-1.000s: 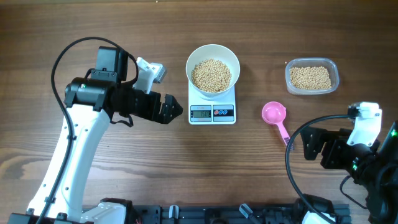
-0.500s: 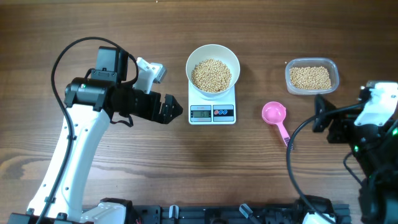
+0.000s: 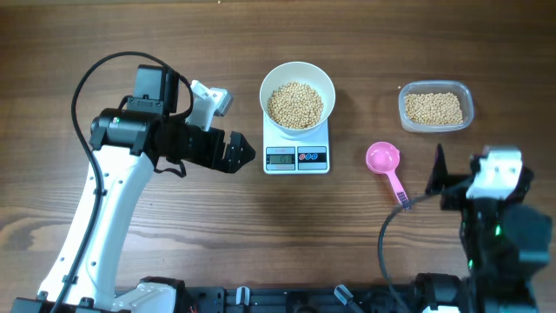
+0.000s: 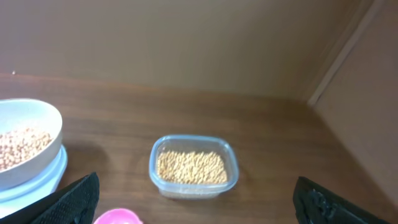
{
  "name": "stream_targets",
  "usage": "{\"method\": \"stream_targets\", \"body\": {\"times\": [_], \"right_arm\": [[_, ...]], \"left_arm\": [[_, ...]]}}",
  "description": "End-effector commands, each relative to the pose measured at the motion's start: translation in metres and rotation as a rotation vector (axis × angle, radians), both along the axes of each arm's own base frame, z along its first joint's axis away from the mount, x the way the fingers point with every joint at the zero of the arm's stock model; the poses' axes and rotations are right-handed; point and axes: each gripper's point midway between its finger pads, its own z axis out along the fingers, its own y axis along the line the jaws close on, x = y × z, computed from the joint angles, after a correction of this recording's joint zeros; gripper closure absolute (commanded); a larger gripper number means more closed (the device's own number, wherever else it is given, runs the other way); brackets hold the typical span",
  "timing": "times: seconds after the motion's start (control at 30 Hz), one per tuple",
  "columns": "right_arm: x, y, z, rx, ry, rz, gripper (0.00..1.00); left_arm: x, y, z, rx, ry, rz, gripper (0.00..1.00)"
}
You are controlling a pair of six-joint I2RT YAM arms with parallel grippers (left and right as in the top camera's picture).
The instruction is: Scoop item into bowl and weigh 150g on scale
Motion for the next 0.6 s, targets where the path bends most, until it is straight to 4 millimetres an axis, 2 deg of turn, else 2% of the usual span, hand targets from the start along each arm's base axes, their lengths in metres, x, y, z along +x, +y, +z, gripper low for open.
{"method": "stream_targets", "body": {"times": [0.0, 0.57], "right_arm": [[-0.015, -0.005, 0.006, -0.049, -0.063, -0.028, 0.0], [-0.032, 0.018, 0.017, -0.043, -0.153, 0.079, 0.0]], "left_arm": [[-0.003, -0.003, 0.003, -0.018, -0.002, -0.009, 0.0], [-0.003, -0.003, 0.003, -0.018, -0.002, -0.009, 0.0]]}}
